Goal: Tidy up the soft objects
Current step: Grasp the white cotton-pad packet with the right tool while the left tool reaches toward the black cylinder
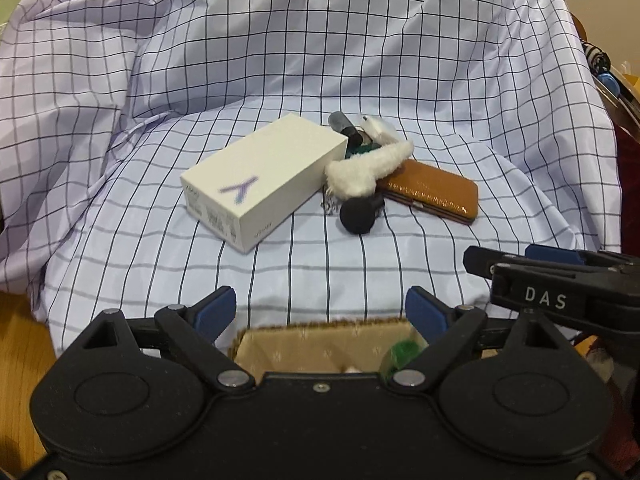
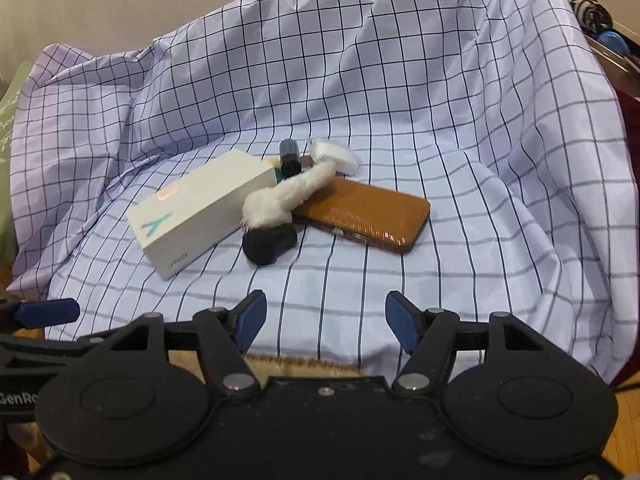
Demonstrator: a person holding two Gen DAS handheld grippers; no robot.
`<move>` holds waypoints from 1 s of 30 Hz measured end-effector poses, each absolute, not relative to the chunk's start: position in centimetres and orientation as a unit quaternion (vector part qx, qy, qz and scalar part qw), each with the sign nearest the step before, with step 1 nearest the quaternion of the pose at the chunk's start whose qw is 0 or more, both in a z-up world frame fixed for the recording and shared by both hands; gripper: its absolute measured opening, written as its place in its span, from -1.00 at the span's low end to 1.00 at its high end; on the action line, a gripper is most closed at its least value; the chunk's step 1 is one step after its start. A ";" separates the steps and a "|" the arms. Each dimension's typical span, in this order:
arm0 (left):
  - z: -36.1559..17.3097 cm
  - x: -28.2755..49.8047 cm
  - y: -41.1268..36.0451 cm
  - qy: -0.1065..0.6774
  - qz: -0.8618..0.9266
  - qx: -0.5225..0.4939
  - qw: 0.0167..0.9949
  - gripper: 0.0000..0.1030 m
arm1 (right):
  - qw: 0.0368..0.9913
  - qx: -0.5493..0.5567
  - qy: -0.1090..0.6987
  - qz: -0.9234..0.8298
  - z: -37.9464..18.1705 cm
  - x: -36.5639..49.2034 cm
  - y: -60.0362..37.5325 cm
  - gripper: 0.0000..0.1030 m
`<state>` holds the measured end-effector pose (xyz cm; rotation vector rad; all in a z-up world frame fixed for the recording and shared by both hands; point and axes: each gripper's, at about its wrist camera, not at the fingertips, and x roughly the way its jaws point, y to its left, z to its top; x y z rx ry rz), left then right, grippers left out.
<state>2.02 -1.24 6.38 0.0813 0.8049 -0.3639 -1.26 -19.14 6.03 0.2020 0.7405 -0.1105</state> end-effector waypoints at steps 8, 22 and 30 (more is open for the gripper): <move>6.2 6.0 -2.5 0.391 -0.186 0.037 0.901 0.72 | 0.931 0.097 0.348 -0.056 6.8 4.2 -20.3 0.38; 6.9 12.6 -5.3 0.343 -0.174 0.061 0.921 0.89 | 0.928 0.114 0.348 -0.061 5.6 16.0 -24.5 0.58; 7.0 16.6 -6.5 0.334 -0.179 0.073 0.922 0.94 | 0.913 0.149 0.375 -0.062 3.0 22.2 -27.1 0.72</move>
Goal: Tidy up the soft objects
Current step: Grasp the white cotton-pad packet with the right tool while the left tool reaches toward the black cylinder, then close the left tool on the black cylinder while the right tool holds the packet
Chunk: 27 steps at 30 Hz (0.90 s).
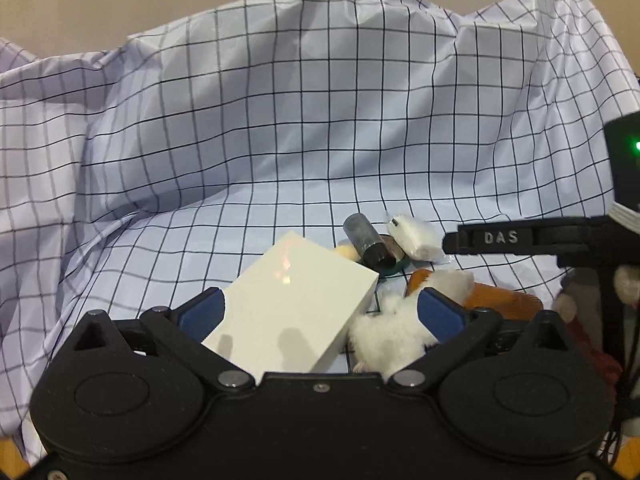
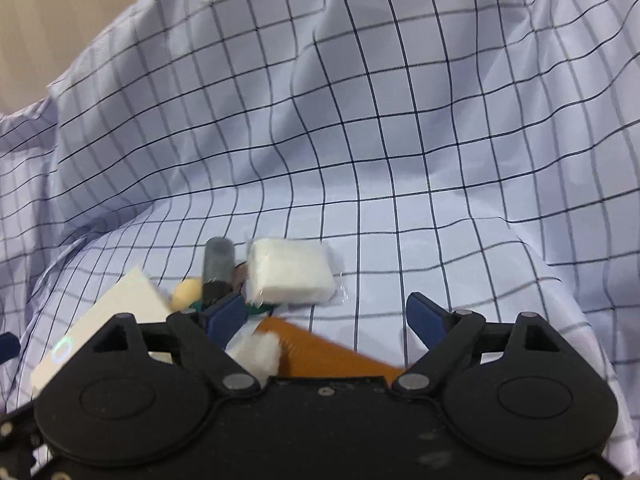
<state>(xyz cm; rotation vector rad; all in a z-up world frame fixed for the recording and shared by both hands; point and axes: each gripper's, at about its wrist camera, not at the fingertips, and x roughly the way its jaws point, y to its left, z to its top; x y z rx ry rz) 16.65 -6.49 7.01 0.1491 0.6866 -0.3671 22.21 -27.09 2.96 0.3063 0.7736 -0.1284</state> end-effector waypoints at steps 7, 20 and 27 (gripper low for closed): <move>6.7 18.5 -7.1 0.345 -0.186 0.081 0.916 0.93 | 0.914 0.150 0.375 -0.034 1.7 25.9 -27.4 0.85; 6.0 20.2 -6.7 0.362 -0.189 0.077 0.910 0.93 | 0.903 0.110 0.416 -0.001 -0.8 30.6 -25.8 0.45; 6.3 20.7 -6.9 0.356 -0.185 0.091 0.912 0.93 | 0.901 0.124 0.415 0.005 -0.9 30.8 -26.0 0.17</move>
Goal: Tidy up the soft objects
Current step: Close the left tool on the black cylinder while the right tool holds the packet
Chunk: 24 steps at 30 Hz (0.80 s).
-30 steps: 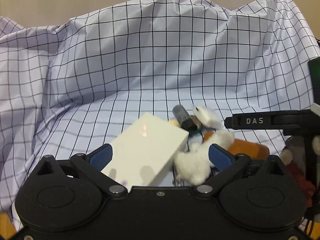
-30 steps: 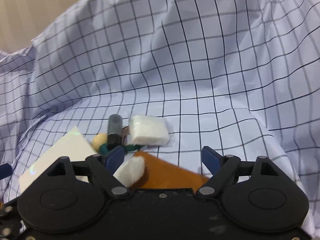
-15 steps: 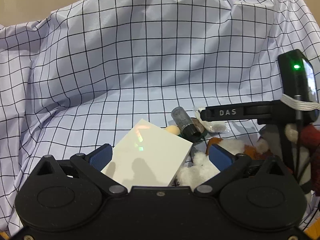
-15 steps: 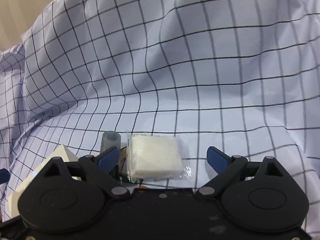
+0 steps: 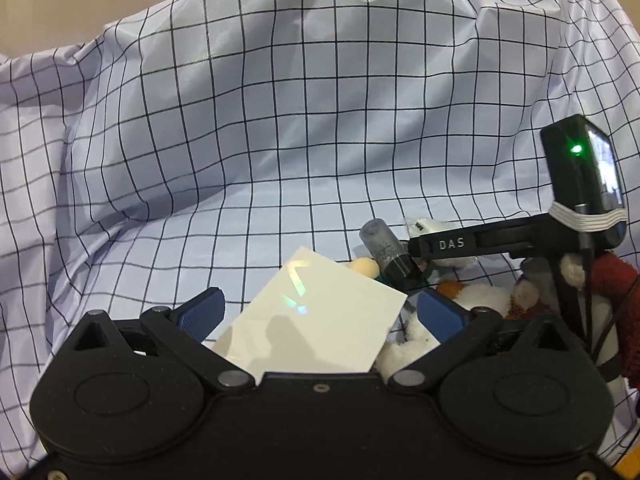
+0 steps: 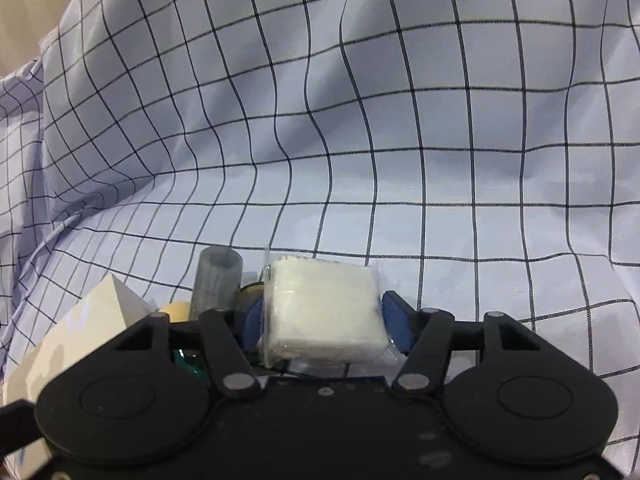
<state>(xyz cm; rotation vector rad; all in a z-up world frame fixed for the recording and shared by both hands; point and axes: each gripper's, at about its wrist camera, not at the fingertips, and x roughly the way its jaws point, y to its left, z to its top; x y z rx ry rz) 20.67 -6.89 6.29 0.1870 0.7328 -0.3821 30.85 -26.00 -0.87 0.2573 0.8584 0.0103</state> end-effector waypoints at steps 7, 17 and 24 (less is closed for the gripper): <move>6.5 21.6 -8.7 0.346 -0.207 0.147 0.903 0.93 | 0.912 0.128 0.390 -0.021 1.0 29.0 -27.5 0.11; 5.3 23.3 -13.3 0.335 -0.264 0.271 0.863 0.89 | 0.918 0.124 0.372 -0.058 2.3 26.2 -30.5 0.12; 4.0 25.2 -15.3 0.367 -0.288 0.332 0.820 0.84 | 0.916 0.141 0.371 -0.057 2.3 25.0 -31.7 0.12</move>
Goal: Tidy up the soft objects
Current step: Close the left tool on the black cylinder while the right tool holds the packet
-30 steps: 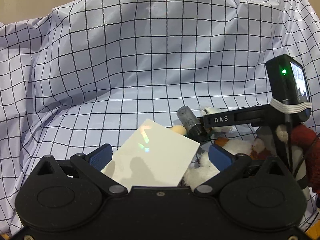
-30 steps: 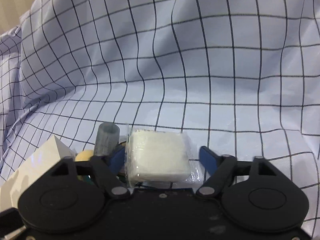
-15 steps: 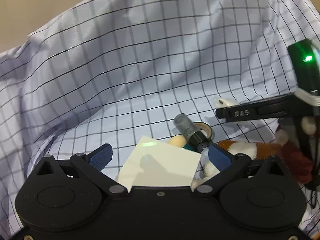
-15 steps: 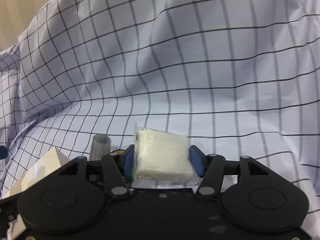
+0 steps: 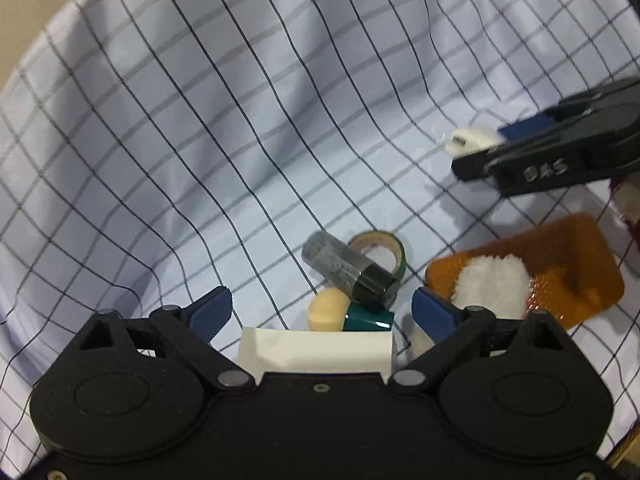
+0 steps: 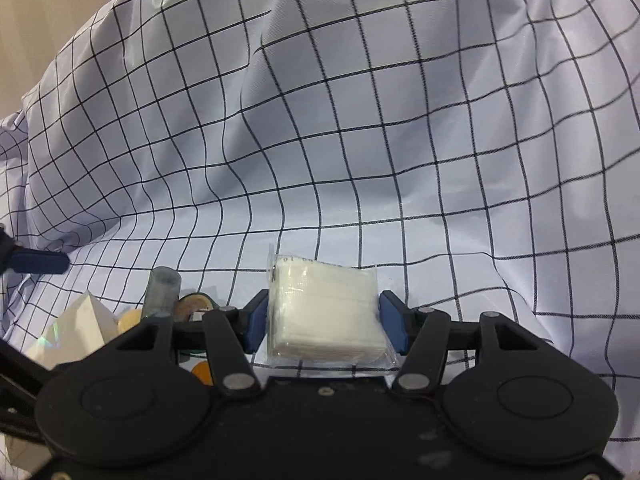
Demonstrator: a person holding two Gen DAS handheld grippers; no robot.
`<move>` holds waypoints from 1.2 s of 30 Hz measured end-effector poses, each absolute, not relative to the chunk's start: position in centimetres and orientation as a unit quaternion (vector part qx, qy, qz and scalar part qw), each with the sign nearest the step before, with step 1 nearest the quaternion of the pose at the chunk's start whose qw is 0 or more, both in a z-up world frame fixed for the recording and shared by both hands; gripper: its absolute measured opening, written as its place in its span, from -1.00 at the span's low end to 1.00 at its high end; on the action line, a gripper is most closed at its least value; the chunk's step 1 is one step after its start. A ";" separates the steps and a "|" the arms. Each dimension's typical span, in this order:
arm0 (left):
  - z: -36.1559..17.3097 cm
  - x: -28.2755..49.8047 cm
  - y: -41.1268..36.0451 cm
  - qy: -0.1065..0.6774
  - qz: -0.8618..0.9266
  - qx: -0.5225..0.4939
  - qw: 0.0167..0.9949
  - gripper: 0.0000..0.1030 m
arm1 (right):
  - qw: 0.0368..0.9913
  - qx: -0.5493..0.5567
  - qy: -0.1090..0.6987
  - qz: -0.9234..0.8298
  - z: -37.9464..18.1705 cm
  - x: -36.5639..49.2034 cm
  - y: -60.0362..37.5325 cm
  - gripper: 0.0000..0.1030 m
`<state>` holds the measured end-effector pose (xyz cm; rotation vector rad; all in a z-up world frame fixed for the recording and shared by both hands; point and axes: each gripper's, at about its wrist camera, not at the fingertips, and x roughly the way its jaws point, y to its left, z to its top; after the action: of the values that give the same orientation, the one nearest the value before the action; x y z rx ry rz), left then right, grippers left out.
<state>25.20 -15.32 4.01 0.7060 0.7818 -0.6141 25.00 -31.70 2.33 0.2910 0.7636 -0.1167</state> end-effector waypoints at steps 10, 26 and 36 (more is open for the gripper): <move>1.2 28.3 -17.6 0.398 -0.248 0.376 0.799 0.84 | 0.918 0.157 0.361 -0.047 2.4 24.0 -32.0 0.13; 0.2 34.2 -19.5 0.462 -0.225 0.283 0.810 0.84 | 0.917 0.160 0.363 -0.052 1.6 23.6 -32.2 0.13; -1.2 37.2 -16.7 0.526 -0.214 0.193 0.800 0.74 | 0.914 0.165 0.367 -0.054 1.0 23.8 -32.5 0.13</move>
<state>37.20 -16.67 -1.25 0.4150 1.1292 -0.4597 23.79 -32.48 1.02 0.3392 0.7568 -0.1105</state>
